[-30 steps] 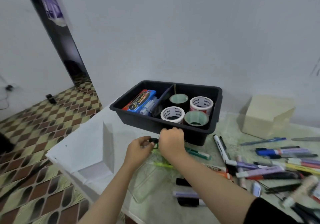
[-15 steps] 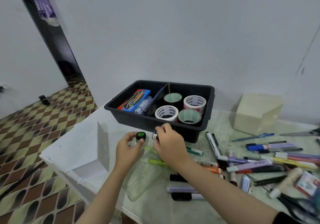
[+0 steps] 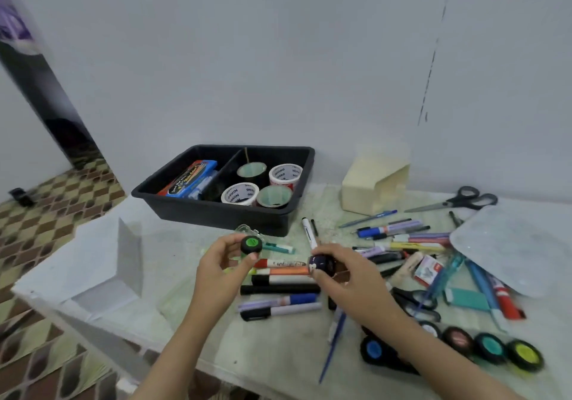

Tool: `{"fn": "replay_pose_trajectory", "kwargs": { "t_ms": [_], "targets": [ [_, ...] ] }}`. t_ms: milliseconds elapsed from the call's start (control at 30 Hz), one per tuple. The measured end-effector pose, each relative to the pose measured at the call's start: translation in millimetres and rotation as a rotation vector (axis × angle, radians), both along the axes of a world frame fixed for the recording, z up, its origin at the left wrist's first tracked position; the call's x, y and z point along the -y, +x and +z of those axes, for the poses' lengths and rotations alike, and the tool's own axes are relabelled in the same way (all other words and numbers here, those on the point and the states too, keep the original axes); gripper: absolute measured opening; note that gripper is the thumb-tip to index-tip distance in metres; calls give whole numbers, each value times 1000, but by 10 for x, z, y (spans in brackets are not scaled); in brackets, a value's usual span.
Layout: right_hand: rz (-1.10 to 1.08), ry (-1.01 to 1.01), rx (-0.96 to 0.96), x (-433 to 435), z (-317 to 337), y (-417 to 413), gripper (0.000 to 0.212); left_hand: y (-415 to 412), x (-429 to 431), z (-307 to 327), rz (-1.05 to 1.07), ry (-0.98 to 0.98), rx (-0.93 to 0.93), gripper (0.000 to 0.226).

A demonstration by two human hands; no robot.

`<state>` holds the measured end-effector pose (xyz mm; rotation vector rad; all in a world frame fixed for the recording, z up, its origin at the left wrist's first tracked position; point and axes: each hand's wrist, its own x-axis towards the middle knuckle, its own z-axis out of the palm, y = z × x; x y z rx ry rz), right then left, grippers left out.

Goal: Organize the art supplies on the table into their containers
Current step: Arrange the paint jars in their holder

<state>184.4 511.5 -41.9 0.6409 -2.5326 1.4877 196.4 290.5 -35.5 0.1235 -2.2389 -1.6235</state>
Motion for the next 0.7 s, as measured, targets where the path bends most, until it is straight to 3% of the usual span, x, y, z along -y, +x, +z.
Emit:
{"fn": "replay_pose_trajectory", "kwargs": {
  "t_ms": [200,433,600,700],
  "targets": [
    [-189,-82,40,-1017,83,485,30,303,-841,56,-228,42,61,35],
    [-432,-70,43,-1961,-121,890,42,590,-1793,-84,-457,-108,94,35],
    [-422,-118,55,-2248,-296,1083,45,749,-2282,-160,-539,-153,151,36],
    [-394,-133,75,-2314,-354,1154,44,780,-2424,-231,-550,-296,86,39]
  ]
}}
